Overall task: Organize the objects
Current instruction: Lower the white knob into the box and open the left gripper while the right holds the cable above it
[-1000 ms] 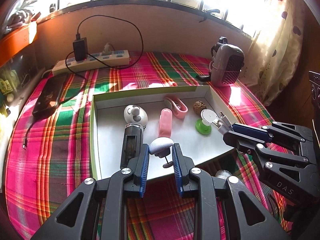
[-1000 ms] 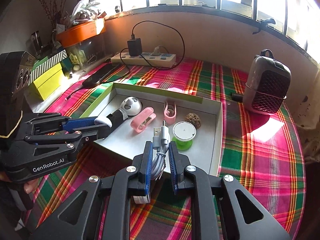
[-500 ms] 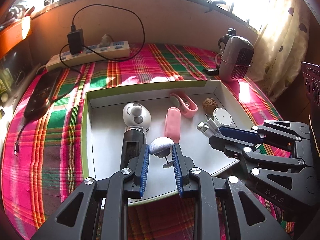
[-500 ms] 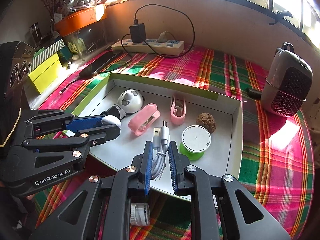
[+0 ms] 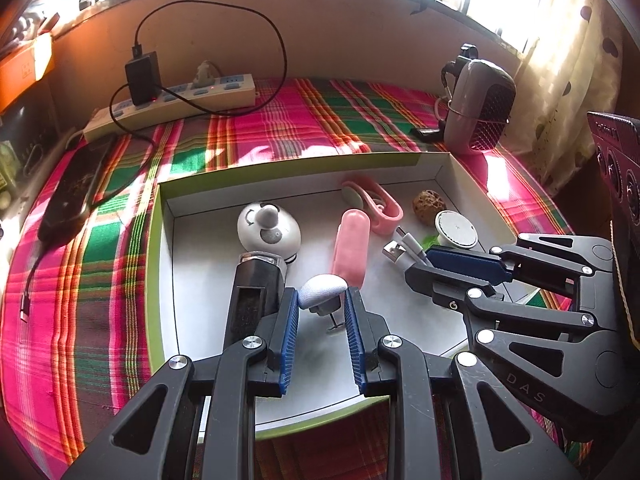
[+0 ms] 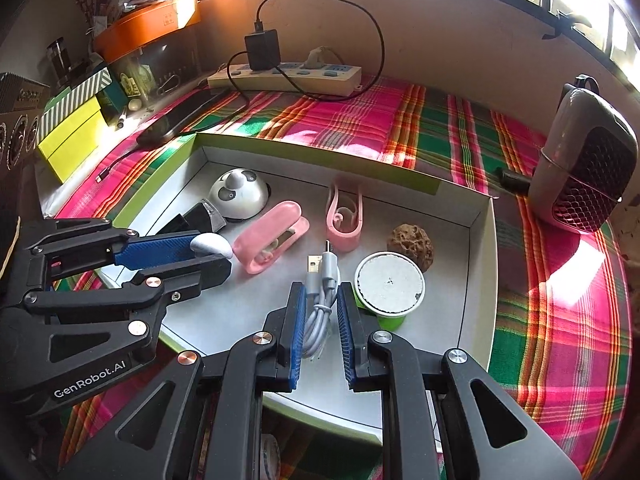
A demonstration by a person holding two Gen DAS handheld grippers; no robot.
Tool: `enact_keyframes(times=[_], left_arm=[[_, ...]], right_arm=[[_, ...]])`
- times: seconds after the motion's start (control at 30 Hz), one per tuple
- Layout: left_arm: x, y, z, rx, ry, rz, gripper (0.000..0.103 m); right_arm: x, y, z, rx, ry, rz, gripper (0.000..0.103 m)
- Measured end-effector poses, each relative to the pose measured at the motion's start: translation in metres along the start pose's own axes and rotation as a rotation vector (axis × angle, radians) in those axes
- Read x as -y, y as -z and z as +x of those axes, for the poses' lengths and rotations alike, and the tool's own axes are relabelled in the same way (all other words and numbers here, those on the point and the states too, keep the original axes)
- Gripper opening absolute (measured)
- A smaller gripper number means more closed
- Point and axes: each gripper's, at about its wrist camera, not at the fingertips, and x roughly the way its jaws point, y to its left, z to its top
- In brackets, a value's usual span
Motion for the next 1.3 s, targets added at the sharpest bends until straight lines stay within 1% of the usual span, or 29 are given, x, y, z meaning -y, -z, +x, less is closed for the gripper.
enact_keyframes(times=[0.17,0.27,0.37,0.5,1.2,1.3], left_arm=[[0.0007,-0.0022,0.0022,0.003,-0.012,0.005,0.021],[0.0015,-0.003,0.0029,0.004,-0.02,0.012,0.021],[0.0021,-0.0041,0.0042,0.005,-0.028,0.018,0.021],[0.0036,-0.0035,0.0088,-0.012,-0.029,0.022,0.022],[0.0043,-0.003,0.0095,-0.01,-0.025,0.027,0.023],[0.0048,-0.0028,0.0096,-0.012,-0.028,0.031,0.024]], right_arm=[[-0.001,-0.0007,0.0032,0.003,0.048,-0.016,0.017],[-0.0008,-0.0006,0.0053,0.001,0.056,-0.019,0.017],[-0.0015,-0.0005,0.0052,0.007,0.085,-0.03,0.017],[-0.0013,-0.0006,0.0055,0.008,0.088,-0.027,0.017],[0.0026,0.0033,0.0064,0.011,0.063,0.0,0.017],[0.0027,0.0035,0.0066,0.011,0.065,0.006,0.017]])
